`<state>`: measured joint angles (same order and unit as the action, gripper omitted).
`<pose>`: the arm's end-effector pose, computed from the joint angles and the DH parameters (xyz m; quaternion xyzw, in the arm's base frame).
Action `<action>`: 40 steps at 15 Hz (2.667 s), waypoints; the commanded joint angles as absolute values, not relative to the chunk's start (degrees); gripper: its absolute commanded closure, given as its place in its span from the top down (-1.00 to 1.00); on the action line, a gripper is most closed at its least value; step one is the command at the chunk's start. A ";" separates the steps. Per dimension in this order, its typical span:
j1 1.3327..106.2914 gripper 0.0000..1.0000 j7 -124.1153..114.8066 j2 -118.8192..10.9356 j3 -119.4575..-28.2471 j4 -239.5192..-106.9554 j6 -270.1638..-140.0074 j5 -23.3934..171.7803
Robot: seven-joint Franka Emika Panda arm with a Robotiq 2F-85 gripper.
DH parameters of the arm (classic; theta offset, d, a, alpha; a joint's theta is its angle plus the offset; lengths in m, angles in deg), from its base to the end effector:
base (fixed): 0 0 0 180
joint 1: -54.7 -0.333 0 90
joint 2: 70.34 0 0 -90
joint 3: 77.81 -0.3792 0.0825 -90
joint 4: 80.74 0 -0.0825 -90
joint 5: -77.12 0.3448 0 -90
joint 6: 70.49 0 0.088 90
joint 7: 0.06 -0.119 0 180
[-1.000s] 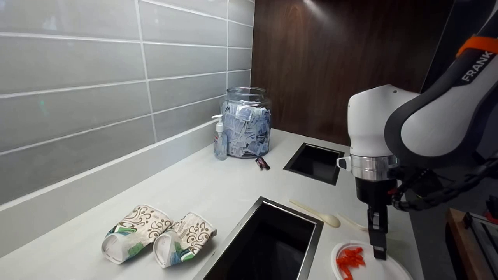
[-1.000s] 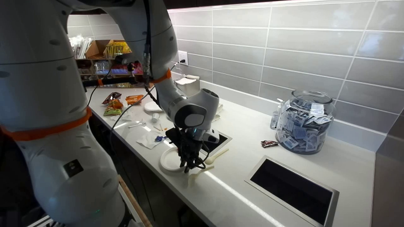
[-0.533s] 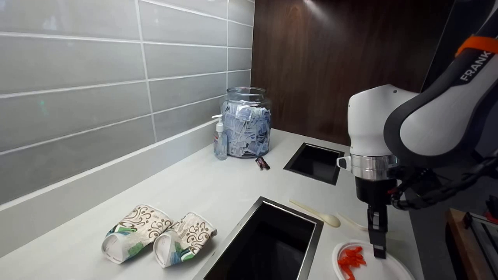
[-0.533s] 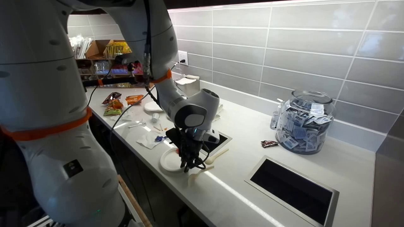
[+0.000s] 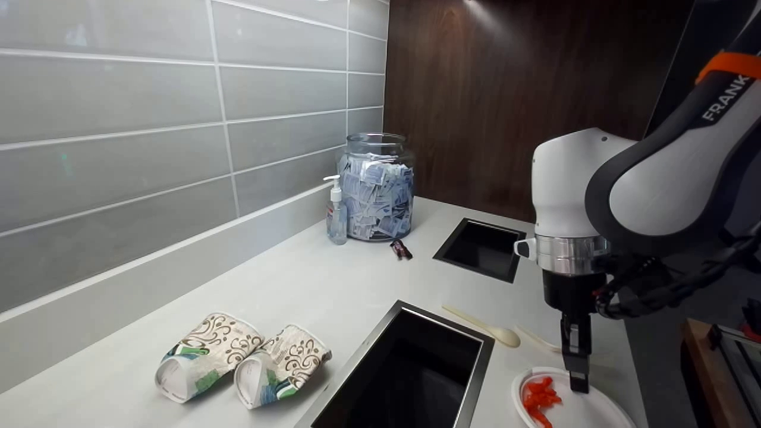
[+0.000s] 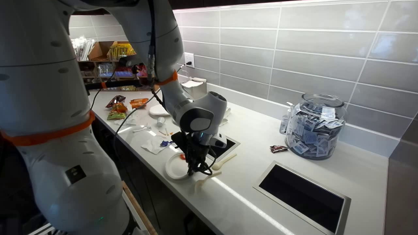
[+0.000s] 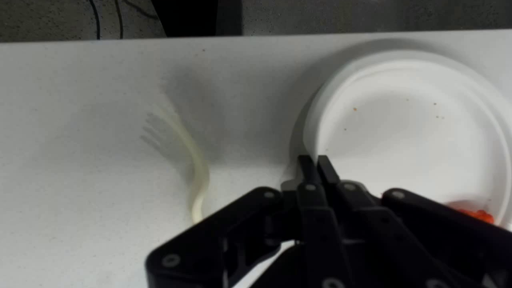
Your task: Empty the contents on the plate into the bin
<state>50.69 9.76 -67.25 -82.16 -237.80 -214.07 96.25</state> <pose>0.3442 0.0507 0.2718 -0.9865 -0.0097 0.1413 0.0822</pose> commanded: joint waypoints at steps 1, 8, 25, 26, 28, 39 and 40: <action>50.98 -0.99 11.48 -66.86 -82.65 -238.52 -215.88 98.34; 50.82 -0.98 10.99 -68.93 -82.61 -238.78 -215.98 97.78; 50.79 -0.98 10.20 -71.39 -81.82 -238.40 -215.45 95.31; 50.81 -0.98 10.30 -71.55 -81.78 -238.49 -215.45 95.40; 50.83 -0.98 10.39 -72.00 -81.70 -238.50 -215.36 95.21; 50.73 -0.98 10.99 -72.99 -81.54 -238.56 -215.09 95.12; 50.76 -0.98 10.93 -72.75 -81.50 -238.57 -215.00 95.13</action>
<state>50.66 10.54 -71.81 -81.93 -237.80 -215.30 96.05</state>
